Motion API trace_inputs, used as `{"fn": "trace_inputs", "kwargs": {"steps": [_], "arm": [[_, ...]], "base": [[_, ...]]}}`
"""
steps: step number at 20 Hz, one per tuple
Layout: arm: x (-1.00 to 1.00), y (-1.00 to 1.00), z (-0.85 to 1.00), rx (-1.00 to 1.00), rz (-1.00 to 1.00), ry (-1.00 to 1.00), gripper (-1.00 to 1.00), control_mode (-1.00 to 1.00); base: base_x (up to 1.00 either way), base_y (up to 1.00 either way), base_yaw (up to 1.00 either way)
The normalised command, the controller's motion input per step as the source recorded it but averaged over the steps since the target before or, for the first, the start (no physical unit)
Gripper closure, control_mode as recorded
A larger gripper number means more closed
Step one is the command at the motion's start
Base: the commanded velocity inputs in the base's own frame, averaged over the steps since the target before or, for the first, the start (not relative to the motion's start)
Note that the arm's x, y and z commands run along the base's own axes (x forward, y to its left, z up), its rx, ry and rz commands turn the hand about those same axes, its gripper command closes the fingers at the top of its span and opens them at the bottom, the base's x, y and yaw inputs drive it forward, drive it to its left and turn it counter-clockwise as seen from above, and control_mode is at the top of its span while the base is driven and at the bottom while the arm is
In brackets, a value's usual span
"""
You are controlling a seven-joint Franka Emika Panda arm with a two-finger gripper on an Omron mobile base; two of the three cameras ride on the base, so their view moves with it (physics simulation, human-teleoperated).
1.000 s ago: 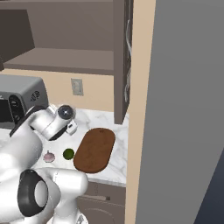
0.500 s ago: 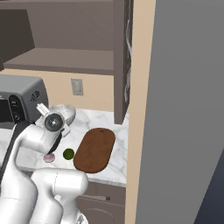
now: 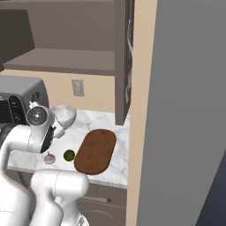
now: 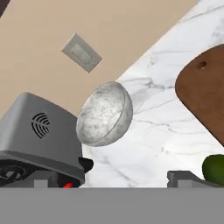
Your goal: Open the cabinet. Place the bowl and condiment on the counter. Then place the lime and garlic on the cutting board.
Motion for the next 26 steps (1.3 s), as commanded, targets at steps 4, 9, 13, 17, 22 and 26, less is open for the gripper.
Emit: {"fn": "trace_inputs", "kwargs": {"steps": [4, 9, 13, 17, 22, 26], "arm": [[-0.14, 0.00, 0.44, -0.17, -0.07, 0.30, -1.00, -1.00], [-0.24, -0.01, 0.15, -0.18, -0.01, 0.22, -1.00, -1.00], [-0.27, -0.05, -0.03, -0.19, 0.04, 0.17, -1.00, -1.00], [-0.31, -0.13, -0.27, -0.10, 0.14, 0.02, -1.00, -1.00], [-0.42, -0.08, -0.23, -0.03, 0.18, -0.05, -1.00, -1.00], [-0.49, -0.02, -0.27, -0.03, 0.17, -0.07, -1.00, -1.00]], "base": [[0.00, 0.00, 0.00], [0.00, 0.00, 0.00], [0.00, 0.00, 0.00], [0.00, 0.00, 0.00], [0.00, 0.00, 0.00], [0.00, 0.00, 0.00]]}}
